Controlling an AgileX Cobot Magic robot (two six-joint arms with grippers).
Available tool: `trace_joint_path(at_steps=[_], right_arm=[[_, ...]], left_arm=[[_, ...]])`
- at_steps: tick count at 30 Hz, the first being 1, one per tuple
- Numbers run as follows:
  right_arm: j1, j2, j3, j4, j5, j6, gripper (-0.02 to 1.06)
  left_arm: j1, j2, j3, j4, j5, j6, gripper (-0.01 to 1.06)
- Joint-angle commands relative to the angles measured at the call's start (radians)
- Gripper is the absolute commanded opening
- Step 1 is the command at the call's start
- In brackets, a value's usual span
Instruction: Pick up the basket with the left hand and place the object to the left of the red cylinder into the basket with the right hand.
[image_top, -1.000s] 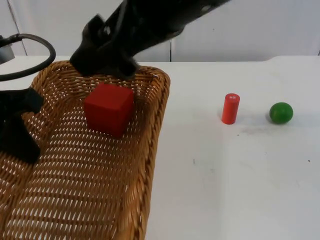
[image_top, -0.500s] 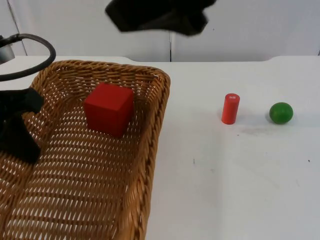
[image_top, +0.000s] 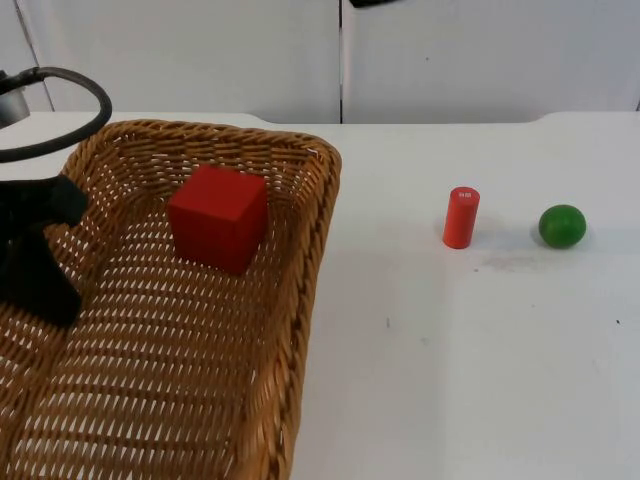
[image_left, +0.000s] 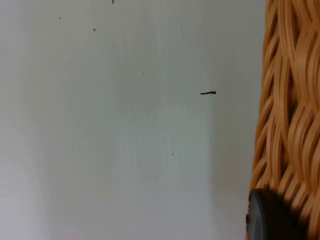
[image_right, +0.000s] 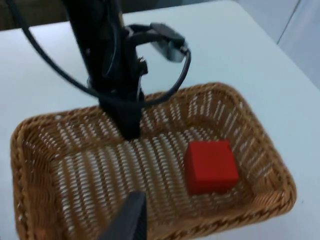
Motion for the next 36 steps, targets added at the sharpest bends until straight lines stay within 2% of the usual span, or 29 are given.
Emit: trace_joint_path(at_steps=[1, 14, 26, 36], right_arm=[[-0.001, -0.008, 0.008, -0.012, 0.048, 0.009, 1.05], [-0.001, -0.008, 0.008, -0.025, 0.032, 0.023, 1.05], [-0.001, -0.008, 0.008, -0.017, -0.012, 0.023, 1.05], [-0.001, -0.008, 0.008, 0.0, -0.014, 0.023, 1.05]], left_arm=[[0.0, -0.013, -0.004, -0.037, 0.003, 0.005, 0.0], [0.0, -0.013, -0.004, -0.037, 0.001, 0.007, 0.0], [0.001, 0.061, -0.006, -0.045, -0.094, 0.039, 0.0], [0.001, 0.219, -0.112, -0.048, -0.096, 0.069, 0.0]])
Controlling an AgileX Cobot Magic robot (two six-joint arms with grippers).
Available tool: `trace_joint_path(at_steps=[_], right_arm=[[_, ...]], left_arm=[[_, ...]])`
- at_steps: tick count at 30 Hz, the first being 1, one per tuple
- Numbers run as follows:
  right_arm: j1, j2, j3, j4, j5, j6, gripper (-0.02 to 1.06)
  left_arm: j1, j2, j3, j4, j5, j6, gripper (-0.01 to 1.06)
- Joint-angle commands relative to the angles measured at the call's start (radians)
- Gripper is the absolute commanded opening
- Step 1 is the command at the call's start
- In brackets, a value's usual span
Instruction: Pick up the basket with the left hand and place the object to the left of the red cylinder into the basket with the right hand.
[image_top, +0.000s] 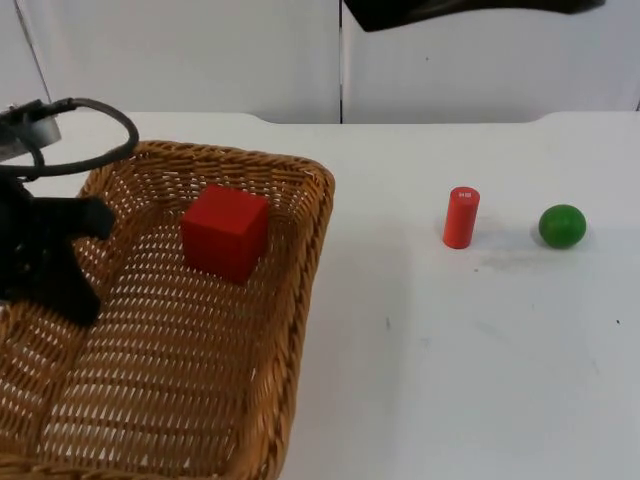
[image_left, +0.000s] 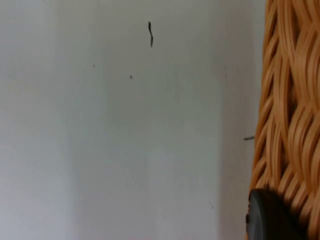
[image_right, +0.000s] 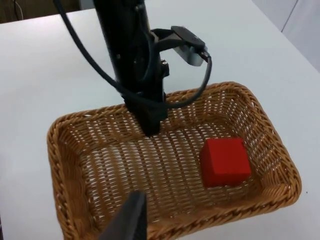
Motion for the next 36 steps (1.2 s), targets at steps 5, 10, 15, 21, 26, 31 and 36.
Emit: trace_joint_path(at_steps=[5, 10, 15, 21, 26, 31, 36], right_arm=[[-0.001, -0.008, 0.0, 0.008, -0.011, 0.003, 1.05], [-0.001, -0.008, 0.0, 0.008, -0.009, 0.003, 1.05], [-0.001, -0.008, 0.0, 0.008, -0.007, 0.003, 1.05], [-0.001, -0.008, 0.0, 0.008, -0.003, 0.003, 1.05], [-0.001, -0.008, 0.0, 0.008, -0.003, 0.003, 1.05], [-0.001, -0.008, 0.0, 0.008, -0.003, 0.003, 1.05], [-0.001, -0.008, 0.0, 0.008, -0.003, 0.003, 1.05]], left_arm=[[0.001, 0.096, -0.079, -0.087, -0.01, 0.042, 0.0], [0.001, 0.181, -0.147, -0.087, -0.013, 0.052, 0.0], [0.001, 0.251, -0.206, -0.104, -0.016, 0.052, 0.0], [0.001, 0.31, -0.238, -0.106, -0.079, 0.052, 0.0], [0.001, 0.332, -0.238, -0.108, -0.128, 0.052, 0.0], [0.001, 0.333, -0.238, -0.11, -0.137, 0.052, 0.0], [0.001, 0.333, -0.238, -0.116, -0.141, 0.052, 0.0]])
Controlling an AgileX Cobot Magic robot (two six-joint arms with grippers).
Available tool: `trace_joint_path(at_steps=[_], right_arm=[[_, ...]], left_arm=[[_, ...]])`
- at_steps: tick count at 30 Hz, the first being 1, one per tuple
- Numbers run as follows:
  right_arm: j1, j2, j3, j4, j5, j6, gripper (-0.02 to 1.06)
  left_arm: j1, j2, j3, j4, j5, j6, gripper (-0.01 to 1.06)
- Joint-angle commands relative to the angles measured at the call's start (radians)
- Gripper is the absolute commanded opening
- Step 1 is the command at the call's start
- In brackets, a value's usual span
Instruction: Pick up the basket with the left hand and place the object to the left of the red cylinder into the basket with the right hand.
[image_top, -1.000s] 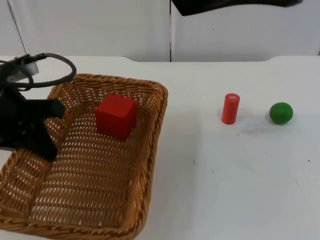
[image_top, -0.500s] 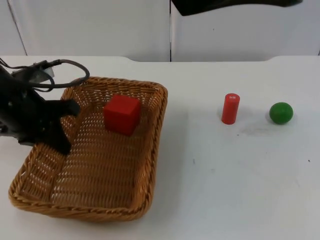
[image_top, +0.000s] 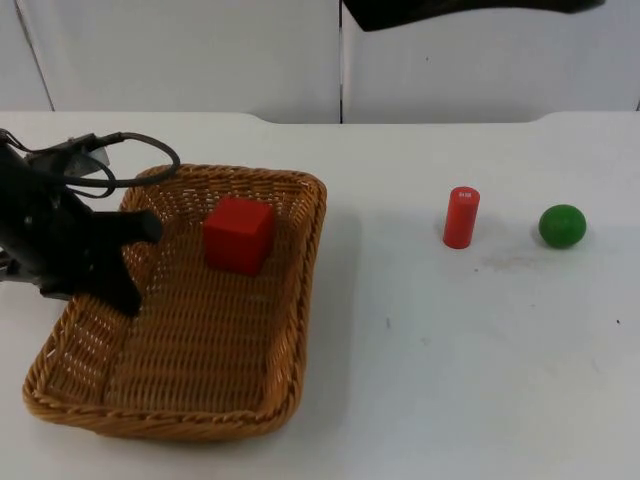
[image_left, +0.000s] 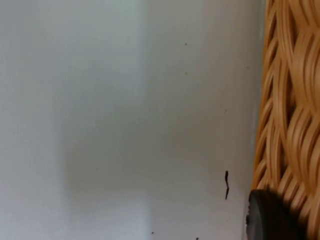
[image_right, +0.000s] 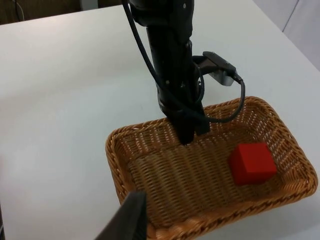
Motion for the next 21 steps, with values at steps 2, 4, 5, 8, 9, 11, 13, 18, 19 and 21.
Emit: trace_joint_path(at_steps=[2, 4, 5, 8, 9, 11, 13, 18, 19, 21], right_arm=[[-0.001, -0.008, 0.0, 0.004, -0.003, 0.003, 1.05], [-0.001, -0.008, 0.0, 0.004, -0.003, 0.003, 1.05], [-0.001, -0.008, 0.0, 0.004, -0.003, 0.003, 1.05], [-0.001, -0.008, 0.0, 0.004, -0.003, 0.003, 1.05], [-0.001, -0.008, 0.0, 0.004, -0.003, 0.003, 1.05], [-0.001, -0.008, 0.0, 0.004, -0.003, 0.003, 1.05], [-0.001, -0.008, 0.0, 0.004, -0.003, 0.003, 1.05], [-0.001, -0.008, 0.0, 0.004, -0.003, 0.003, 1.05], [-0.001, -0.008, 0.0, 0.004, -0.003, 0.003, 1.05], [-0.001, -0.008, 0.0, 0.004, -0.003, 0.003, 1.05]], left_arm=[[0.001, -0.004, -0.009, -0.036, -0.024, 0.003, 0.0], [0.001, -0.004, -0.009, -0.036, -0.024, 0.003, 0.0], [0.001, -0.004, -0.009, -0.036, -0.024, 0.003, 0.01], [0.001, -0.004, -0.009, -0.036, -0.02, 0.003, 0.1], [0.001, -0.004, -0.009, -0.036, -0.017, 0.003, 0.23], [0.001, -0.004, -0.009, -0.036, -0.008, 0.0, 0.43], [0.001, -0.004, -0.009, -0.036, 0.001, 0.0, 0.54], [0.001, -0.01, -0.009, -0.009, 0.017, 0.0, 0.86], [0.001, -0.017, -0.009, -0.005, 0.023, 0.0, 0.89], [0.001, -0.032, -0.009, 0.012, 0.027, 0.0, 0.93]])
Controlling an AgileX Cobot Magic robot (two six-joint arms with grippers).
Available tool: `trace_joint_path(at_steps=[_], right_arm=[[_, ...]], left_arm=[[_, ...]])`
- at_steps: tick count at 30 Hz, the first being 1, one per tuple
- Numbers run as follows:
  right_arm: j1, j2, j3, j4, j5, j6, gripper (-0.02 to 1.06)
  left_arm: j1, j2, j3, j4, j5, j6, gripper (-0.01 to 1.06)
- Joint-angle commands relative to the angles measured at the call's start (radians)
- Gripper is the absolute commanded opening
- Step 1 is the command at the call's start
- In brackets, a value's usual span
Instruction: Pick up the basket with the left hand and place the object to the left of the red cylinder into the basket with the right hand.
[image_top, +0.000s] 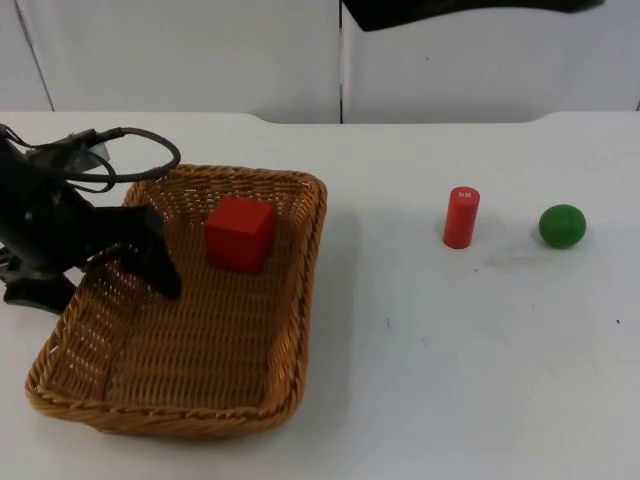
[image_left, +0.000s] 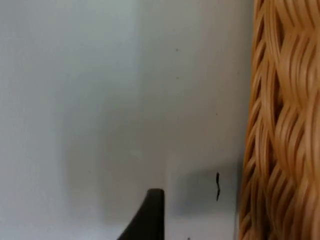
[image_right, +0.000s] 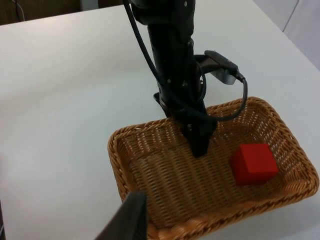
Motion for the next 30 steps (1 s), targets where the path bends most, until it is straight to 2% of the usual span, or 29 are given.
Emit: trace_joint_path(at_steps=[1, 5, 10, 15, 21, 30], right_arm=[[-0.001, -0.008, 0.0, 0.002, -0.003, 0.003, 1.05], [-0.001, -0.008, 0.0, 0.002, -0.005, 0.003, 1.05], [-0.001, -0.008, 0.0, 0.002, -0.007, 0.003, 1.05], [-0.001, -0.008, 0.0, 0.002, -0.009, 0.003, 1.05], [-0.001, -0.008, 0.0, 0.004, -0.027, 0.003, 1.05], [-0.001, -0.008, 0.0, 0.006, -0.041, 0.003, 1.05]], left_arm=[[0.001, -0.029, -0.005, 0.021, 0.013, -0.002, 0.93], [0.001, -0.056, -0.005, 0.033, 0.019, -0.01, 0.93], [0.001, -0.09, -0.003, 0.09, 0.026, -0.078, 0.93], [0.001, -0.127, -0.003, 0.156, 0.066, -0.142, 0.93], [0.001, -0.193, -0.003, 0.166, 0.11, -0.163, 0.93], [0.0, -0.292, -0.001, 0.288, 0.2, -0.274, 0.92]])
